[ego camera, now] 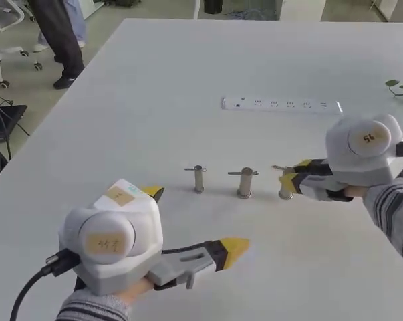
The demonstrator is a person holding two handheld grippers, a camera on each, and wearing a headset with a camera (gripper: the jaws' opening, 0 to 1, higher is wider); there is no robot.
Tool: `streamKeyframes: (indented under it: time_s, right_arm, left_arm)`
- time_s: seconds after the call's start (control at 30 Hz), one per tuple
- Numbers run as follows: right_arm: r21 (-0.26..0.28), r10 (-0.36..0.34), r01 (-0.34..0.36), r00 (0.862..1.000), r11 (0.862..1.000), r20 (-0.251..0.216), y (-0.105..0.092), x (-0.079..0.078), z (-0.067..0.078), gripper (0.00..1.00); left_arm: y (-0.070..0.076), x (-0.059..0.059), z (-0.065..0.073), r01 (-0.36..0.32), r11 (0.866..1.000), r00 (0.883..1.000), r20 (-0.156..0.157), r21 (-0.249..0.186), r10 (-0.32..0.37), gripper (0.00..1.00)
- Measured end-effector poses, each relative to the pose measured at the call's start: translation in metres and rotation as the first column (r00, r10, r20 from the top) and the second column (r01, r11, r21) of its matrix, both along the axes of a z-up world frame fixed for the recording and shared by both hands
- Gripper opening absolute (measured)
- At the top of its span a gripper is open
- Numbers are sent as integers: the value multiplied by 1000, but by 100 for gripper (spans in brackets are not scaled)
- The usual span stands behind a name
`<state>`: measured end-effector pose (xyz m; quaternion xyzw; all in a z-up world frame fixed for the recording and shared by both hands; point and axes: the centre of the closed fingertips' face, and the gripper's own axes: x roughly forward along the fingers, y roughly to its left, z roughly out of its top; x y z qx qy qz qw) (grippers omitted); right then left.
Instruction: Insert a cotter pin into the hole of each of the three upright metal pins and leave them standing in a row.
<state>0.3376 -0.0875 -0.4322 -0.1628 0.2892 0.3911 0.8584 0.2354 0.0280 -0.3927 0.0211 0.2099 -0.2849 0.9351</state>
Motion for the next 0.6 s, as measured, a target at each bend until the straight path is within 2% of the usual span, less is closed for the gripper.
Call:
streamKeyframes:
  time_s: [0.27,0.4,0.6]
  right_arm:
    - [13,24,-24,1000,1000,-12,14,-22,-4,8]
    - [31,24,-23,999,999,-24,19,-27,-6,8]
    - [24,36,-35,999,999,-22,23,-34,-12,8]
  left_arm:
    - [0,-3,2,-2,1000,1000,2,2,2,91]
    - [-2,-4,2,1,1000,1000,1,3,-1,91]
    - [-3,-5,3,0,1000,1000,4,3,0,91]
